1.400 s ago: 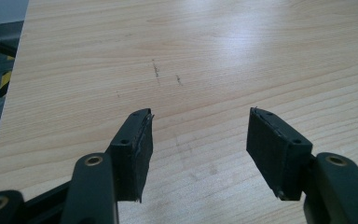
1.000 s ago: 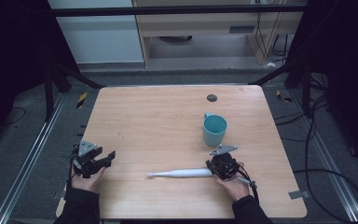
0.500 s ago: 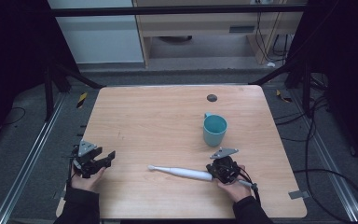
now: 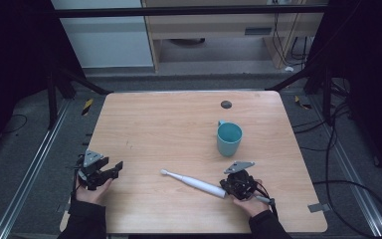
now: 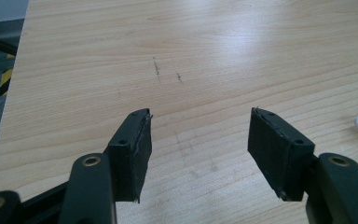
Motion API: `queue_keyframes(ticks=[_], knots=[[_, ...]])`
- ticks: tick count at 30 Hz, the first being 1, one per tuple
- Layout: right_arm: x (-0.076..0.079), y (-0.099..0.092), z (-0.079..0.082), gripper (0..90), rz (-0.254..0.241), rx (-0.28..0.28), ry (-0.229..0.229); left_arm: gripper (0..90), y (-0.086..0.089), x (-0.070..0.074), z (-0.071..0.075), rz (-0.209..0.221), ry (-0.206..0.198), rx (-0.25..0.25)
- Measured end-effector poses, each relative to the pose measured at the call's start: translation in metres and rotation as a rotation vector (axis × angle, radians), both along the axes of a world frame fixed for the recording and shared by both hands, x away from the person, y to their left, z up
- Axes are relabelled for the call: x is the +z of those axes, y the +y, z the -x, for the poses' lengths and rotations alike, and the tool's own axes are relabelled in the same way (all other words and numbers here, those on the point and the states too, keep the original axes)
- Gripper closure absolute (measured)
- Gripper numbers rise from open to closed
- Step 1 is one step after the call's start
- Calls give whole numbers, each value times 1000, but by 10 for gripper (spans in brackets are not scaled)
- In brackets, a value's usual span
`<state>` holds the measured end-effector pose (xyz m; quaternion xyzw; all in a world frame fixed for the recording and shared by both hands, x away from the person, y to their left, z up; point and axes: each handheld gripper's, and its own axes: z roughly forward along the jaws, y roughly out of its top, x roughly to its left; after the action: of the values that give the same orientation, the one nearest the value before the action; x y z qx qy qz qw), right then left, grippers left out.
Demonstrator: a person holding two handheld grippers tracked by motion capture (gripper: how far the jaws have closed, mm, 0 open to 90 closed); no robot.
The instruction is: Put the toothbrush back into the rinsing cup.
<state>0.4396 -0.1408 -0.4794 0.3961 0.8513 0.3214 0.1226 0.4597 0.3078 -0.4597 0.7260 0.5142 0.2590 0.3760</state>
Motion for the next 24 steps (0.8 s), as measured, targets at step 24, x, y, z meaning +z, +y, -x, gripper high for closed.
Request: queue_keyframes(ticks=[24], knots=[[-1, 3, 10, 848, -14, 17, 28, 388, 1, -1, -1, 1, 7, -3]])
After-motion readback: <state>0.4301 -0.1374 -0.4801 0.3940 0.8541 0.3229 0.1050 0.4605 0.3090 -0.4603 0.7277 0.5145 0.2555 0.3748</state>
